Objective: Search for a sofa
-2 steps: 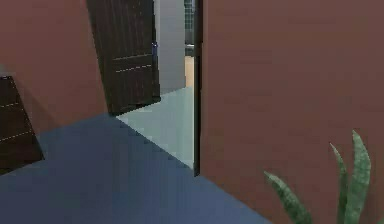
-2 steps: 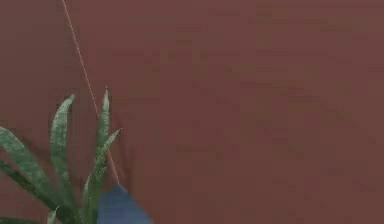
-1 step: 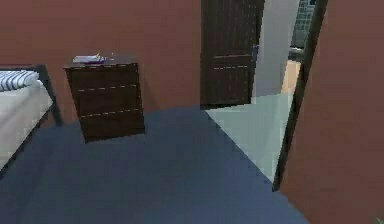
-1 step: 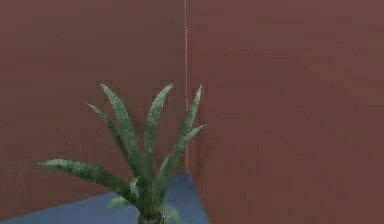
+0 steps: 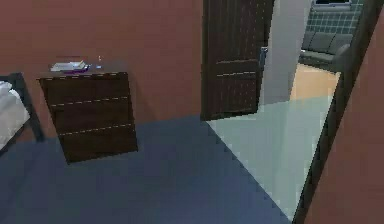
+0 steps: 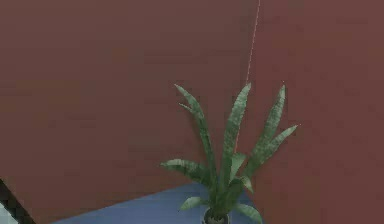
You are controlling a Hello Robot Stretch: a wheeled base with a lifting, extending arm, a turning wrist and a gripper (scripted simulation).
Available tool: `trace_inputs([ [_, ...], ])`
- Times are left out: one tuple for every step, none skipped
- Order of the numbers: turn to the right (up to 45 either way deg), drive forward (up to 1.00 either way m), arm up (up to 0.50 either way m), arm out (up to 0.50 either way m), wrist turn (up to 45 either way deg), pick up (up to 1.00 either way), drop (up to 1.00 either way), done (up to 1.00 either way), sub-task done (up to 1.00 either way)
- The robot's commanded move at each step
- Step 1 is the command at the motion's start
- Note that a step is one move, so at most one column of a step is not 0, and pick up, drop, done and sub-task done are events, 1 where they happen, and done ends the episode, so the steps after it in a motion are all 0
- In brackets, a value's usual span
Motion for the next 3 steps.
trace_inputs([
  [9.0,0.00,0.00,0.00,0.0,0.00,0.00,0.00,0.00],
  [0.0,1.00,0.00,0.00,0.0,0.00,0.00,0.00,0.00],
  [15.0,0.00,0.00,0.00,0.0,0.00,0.00,0.00,0.00],
])
